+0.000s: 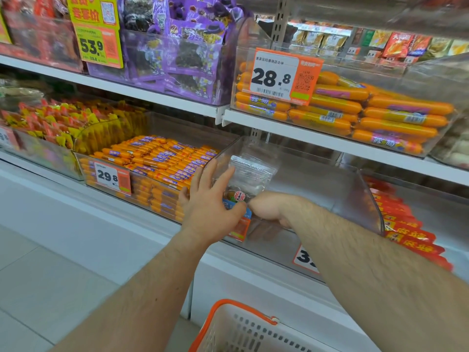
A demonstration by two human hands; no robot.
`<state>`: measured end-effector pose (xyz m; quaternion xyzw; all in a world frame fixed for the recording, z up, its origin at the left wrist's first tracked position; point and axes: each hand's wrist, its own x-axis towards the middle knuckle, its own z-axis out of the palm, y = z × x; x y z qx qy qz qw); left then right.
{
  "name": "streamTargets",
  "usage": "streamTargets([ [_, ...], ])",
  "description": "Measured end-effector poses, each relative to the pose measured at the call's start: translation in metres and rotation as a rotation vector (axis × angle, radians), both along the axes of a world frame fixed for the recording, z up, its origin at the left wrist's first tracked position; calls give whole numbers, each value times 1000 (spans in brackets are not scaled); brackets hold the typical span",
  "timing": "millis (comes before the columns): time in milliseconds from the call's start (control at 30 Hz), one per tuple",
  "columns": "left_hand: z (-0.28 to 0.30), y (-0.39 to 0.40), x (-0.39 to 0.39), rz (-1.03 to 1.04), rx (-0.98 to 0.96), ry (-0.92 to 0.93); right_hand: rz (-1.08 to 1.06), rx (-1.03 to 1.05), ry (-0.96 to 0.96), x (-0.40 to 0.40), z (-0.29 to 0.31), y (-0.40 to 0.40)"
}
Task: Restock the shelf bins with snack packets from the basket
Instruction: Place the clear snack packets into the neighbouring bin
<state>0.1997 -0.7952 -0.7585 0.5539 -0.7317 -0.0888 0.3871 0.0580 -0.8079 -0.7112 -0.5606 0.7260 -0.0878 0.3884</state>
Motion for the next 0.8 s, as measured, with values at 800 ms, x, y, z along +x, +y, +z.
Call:
streamTargets([
  [800,10,-11,-3,42,-83,163,-98,-232,-341,-30,-18,-10],
])
